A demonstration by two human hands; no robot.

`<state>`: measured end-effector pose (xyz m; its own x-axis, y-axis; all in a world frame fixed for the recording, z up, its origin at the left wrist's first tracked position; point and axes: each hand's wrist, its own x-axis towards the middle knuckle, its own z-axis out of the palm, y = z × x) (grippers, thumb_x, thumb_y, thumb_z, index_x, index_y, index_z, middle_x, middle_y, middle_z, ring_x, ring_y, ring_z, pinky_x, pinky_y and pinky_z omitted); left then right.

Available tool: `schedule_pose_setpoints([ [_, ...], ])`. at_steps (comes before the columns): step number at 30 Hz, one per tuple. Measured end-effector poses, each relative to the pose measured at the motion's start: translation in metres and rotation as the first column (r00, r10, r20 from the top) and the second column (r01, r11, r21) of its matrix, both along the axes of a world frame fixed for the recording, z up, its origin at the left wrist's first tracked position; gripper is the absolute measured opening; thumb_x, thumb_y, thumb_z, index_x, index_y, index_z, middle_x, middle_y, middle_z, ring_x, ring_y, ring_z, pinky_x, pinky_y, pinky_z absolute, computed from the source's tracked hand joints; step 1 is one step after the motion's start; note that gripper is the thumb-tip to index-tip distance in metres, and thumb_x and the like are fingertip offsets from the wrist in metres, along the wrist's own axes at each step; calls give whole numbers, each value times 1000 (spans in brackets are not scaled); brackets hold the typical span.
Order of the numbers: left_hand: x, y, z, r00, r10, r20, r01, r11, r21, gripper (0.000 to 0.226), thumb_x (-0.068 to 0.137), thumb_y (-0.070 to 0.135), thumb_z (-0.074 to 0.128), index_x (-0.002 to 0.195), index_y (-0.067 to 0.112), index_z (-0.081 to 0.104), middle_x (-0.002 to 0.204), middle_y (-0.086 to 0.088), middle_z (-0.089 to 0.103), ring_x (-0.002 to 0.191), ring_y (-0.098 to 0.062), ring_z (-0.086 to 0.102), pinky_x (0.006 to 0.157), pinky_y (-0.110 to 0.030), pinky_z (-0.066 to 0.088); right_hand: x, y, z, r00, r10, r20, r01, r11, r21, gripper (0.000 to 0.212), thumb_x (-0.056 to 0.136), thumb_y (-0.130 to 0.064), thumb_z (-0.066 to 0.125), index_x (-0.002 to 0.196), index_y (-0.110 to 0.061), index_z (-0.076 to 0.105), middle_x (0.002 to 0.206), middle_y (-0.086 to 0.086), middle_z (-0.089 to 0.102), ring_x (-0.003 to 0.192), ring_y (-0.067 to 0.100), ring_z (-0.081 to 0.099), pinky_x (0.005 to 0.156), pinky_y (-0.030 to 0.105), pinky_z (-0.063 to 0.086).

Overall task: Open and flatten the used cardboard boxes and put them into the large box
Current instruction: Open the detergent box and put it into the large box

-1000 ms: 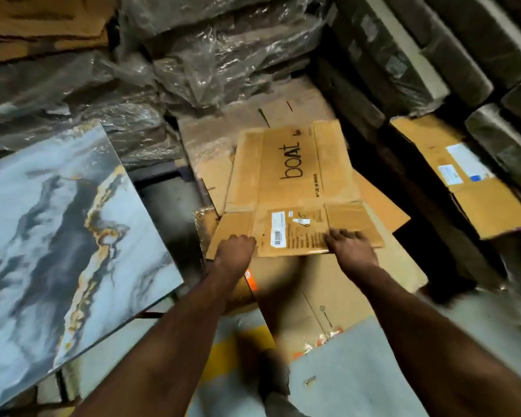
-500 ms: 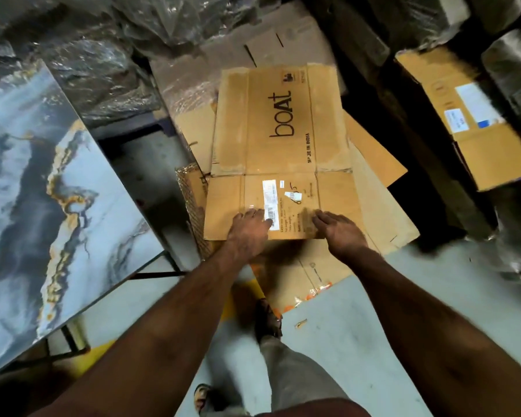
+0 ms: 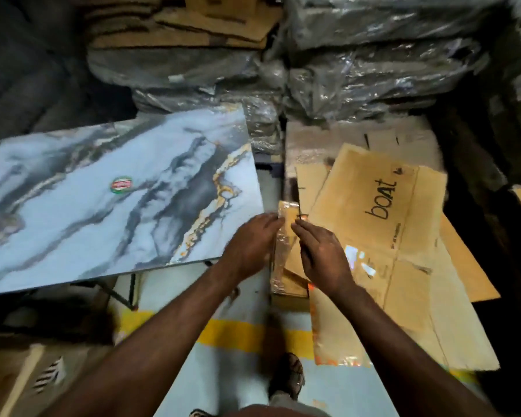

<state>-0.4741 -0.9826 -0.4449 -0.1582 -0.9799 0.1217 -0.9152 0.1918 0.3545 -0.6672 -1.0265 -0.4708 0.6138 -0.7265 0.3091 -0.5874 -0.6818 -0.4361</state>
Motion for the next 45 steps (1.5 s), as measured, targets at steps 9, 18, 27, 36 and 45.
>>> schedule_pose_setpoints([
  [9, 194, 216, 118, 817, 570, -88, -570, 775, -274, 46, 93, 27, 39, 126, 7, 64, 123, -13, 67, 114, -29, 60, 99, -30, 36, 259, 106, 90, 850, 446, 281, -384, 889, -250, 36, 92, -13, 44, 117, 0, 67, 116, 18, 69, 101, 36, 68, 88, 44, 51],
  [18, 291, 427, 163, 513, 844, -160, -839, 453, -300, 37, 92, 20, 49, 124, 9, 64, 122, -8, 68, 114, -26, 60, 97, -31, 41, 423, 271, 143, 577, 683, 447, -644, 717, -265, 36, 99, -29, 50, 121, -5, 66, 118, 9, 69, 108, 26, 63, 93, 39, 49],
  [27, 329, 508, 214, 312, 898, -310, -893, 166, -417, 34, 98, 17, 51, 130, 15, 62, 129, 2, 64, 120, -9, 53, 104, -20, 37, 499, 370, 185, 357, 820, 446, -829, 498, -252, 39, 99, -29, 45, 128, -10, 63, 119, 4, 67, 110, 23, 62, 93, 37, 48],
  [36, 340, 576, 218, -23, 920, -391, -895, -193, -401, 36, 100, 19, 50, 136, 17, 56, 134, 1, 60, 125, -11, 53, 107, -42, 45, 564, 422, 207, 195, 878, 438, -931, 306, -199, 42, 97, -24, 46, 135, -9, 57, 126, 5, 62, 115, 17, 58, 97, 28, 47],
  [45, 346, 659, 219, -212, 920, -328, -801, -356, -481, 36, 97, 15, 55, 133, 14, 58, 133, -3, 59, 127, -16, 50, 109, -43, 41, 574, 538, 206, 58, 935, 351, -980, 121, -160, 55, 99, -22, 52, 151, -19, 36, 157, 1, 33, 141, 15, 35, 113, 32, 35],
])
